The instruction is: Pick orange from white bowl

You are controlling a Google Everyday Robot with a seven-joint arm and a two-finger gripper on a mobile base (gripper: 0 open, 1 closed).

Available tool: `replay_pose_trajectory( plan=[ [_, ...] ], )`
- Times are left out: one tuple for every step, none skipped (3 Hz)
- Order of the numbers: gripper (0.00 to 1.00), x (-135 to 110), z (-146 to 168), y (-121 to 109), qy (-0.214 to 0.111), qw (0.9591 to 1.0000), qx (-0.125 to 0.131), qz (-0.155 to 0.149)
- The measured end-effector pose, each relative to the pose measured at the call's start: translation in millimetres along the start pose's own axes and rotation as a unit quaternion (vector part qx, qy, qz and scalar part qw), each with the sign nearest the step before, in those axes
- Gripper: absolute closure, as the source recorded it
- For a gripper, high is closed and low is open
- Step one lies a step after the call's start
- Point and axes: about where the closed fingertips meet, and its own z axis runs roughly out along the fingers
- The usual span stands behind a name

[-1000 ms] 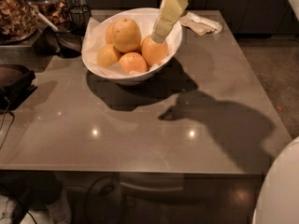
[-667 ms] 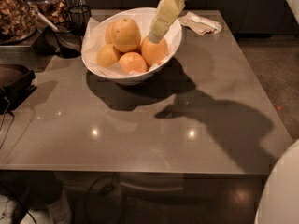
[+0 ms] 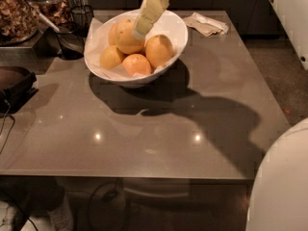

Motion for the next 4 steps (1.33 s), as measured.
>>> replay_pose_trajectory(
  plan=[
    [0.0,-0.2,0.2,0.0,0.0,1.0,0.0,0.0],
    [0.0,-5.1,10.0,-0.8,0.011,0.9999,-0.002,0.001],
    [0.0,-12.4,24.3,-6.1,0.035,0.9994,-0.003,0.003],
    [0.0,-17.7,32.5,-9.7,0.054,0.9985,-0.004,0.001]
  ],
)
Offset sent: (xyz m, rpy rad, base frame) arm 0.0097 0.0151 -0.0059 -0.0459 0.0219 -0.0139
